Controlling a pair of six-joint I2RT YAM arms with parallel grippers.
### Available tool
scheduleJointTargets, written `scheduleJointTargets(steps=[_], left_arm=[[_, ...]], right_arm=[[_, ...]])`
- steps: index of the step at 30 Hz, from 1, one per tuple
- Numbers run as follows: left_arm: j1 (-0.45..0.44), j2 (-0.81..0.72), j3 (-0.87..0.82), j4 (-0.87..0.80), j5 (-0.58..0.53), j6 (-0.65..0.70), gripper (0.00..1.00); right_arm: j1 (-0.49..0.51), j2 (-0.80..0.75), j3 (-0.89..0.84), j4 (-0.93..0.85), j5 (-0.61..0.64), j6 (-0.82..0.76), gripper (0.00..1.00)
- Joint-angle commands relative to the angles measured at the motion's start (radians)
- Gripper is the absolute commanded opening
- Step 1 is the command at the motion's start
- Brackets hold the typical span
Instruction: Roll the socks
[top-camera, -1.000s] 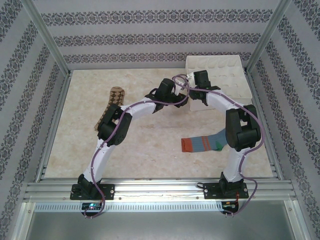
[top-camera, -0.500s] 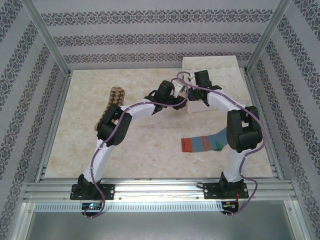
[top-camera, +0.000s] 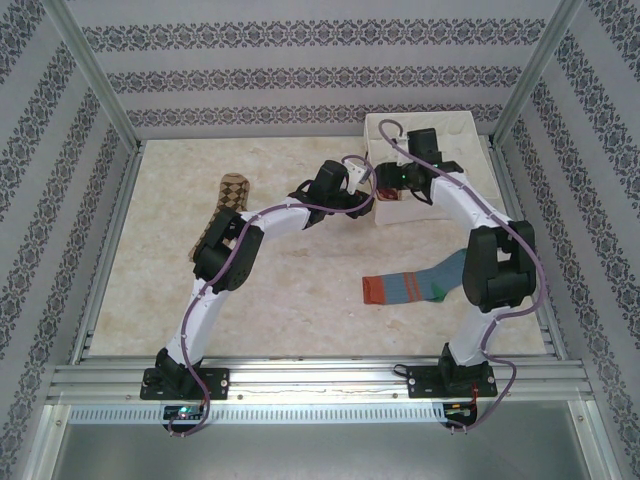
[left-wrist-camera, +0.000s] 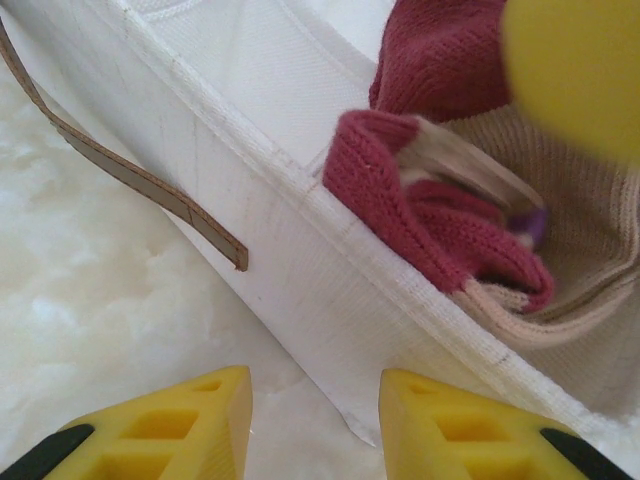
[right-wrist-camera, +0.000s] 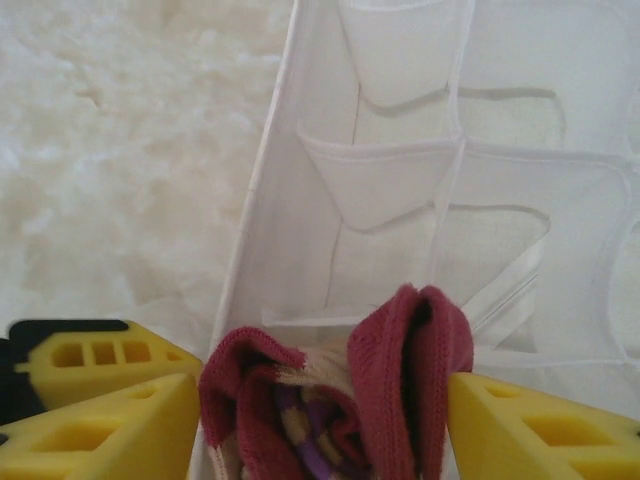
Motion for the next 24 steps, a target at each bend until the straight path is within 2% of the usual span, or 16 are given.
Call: scheduleJointTargets(steps=[1, 5, 12, 18, 24], left_arm=[[0.002, -0.053, -0.001, 0.045, 0.020, -0.013, 0.38], [0.002, -0.052, 0.000, 0.042, 0.022, -0.014, 0.38], [0.002, -0.049, 0.005, 0.036, 0.032, -0.013, 0.37], [0.002, -0.043, 0.016, 0.024, 0.038, -0.010, 0.37], [0.002, -0.030, 0.031, 0.018, 0.052, -0.013, 0.37]], right_arm=[[-0.030, -0.028, 0.020, -0.013, -0.072, 0.078, 0.63], [-0.038, -0.023, 0.003, -0.022, -0.059, 0.087, 0.60], [-0.040, 0.014, -0.010, -0.028, -0.082, 0.090, 0.45], [-0.039, 0.094, 0.054, -0.083, -0.116, 0.083, 0.46], [-0.034, 0.146, 0.099, -0.137, -0.175, 0.053, 0.35]])
